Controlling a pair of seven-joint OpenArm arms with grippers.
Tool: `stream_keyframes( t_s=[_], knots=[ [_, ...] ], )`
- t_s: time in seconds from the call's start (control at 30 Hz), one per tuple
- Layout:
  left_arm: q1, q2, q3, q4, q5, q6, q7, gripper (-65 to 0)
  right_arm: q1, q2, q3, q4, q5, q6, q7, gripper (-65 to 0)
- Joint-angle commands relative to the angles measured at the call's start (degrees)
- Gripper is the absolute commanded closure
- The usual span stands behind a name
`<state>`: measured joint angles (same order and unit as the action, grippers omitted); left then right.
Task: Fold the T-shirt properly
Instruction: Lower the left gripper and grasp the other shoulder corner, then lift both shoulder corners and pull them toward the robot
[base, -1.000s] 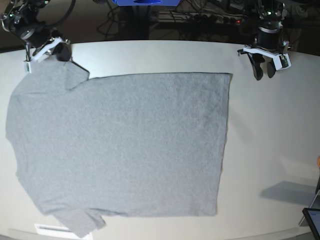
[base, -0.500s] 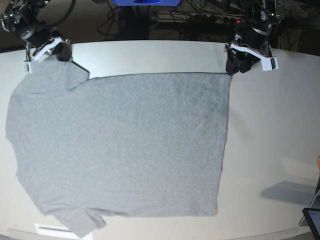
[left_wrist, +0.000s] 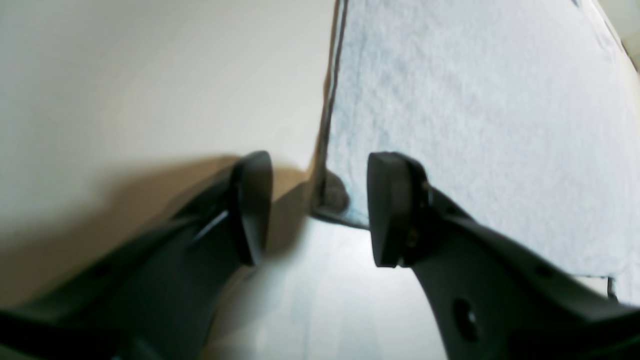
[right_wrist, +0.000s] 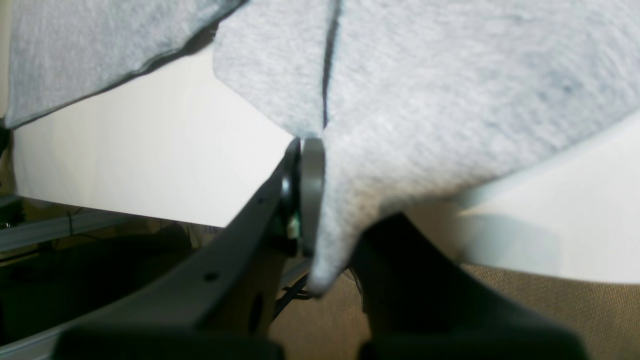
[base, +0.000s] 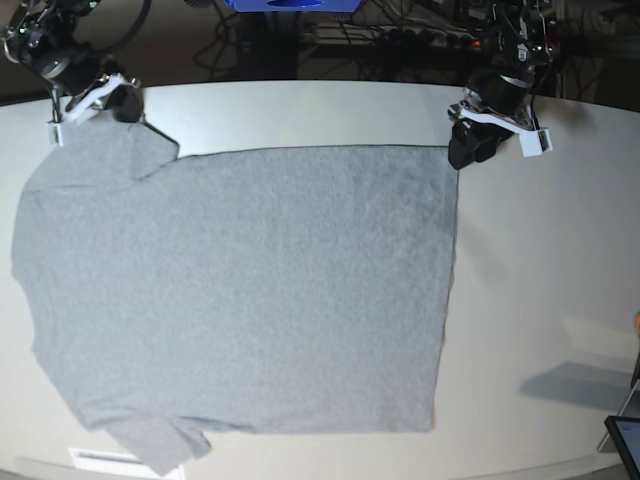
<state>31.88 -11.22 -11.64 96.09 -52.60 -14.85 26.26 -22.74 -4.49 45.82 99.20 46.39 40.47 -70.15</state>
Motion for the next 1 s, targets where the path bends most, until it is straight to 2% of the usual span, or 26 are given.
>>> stream_keyframes(
  t_s=[0.0,0.07,0.2,0.27,0.7,0.77,0.87,0.9,0.97],
  knots=[
    [0.17,-0.16,0.08,0.13,0.86,1.18,2.35,-30.9,-0.6,0.14,-0.06,0.27,-1.78,-0.47,-1.89,0.0],
    [-0.63,-0.16,0.17,0.04,0.86,1.18,2.44,-30.9,-0.6,0.14,-0.06,0.27,-1.78,-0.47,-1.89,0.0],
    [-2.56,0.01,1.75,0.04,0.86,1.18,6.49,-30.9,-0.6,0.14,-0.06,0.27,-1.78,-0.47,-1.89,0.0],
    [-3.26,1.16,2.1,0.04,0.86,1.18,7.37,-30.7,-0.6,0.14,-0.06,0.27,-1.78,-0.47,-1.89,0.0],
    [-4.58,1.95,2.45,-0.05,0.95,1.18,7.37,-29.6,-0.6,0.14,-0.06,0.27,-1.78,-0.47,-1.89,0.0],
    [-4.76,1.95,2.45,-0.05,0.95,1.18,7.37,-23.3,-0.6,0.14,-0.06,0.27,-1.78,-0.47,-1.89,0.0],
    [-5.28,1.95,2.54,-0.14,0.95,1.18,7.37,-8.2,-0.6,0.14,-0.06,0.27,-1.78,-0.47,-1.89,0.0],
    [-5.28,1.95,2.54,-0.14,0.95,1.18,7.37,-5.5,-0.6,0.14,-0.06,0.27,-1.78,-0.47,-1.89,0.0],
    [-5.2,1.95,2.54,-0.23,0.95,1.18,7.37,-5.4,-0.6,0.14,-0.06,0.27,-1.78,-0.47,-1.89,0.0]
  ],
)
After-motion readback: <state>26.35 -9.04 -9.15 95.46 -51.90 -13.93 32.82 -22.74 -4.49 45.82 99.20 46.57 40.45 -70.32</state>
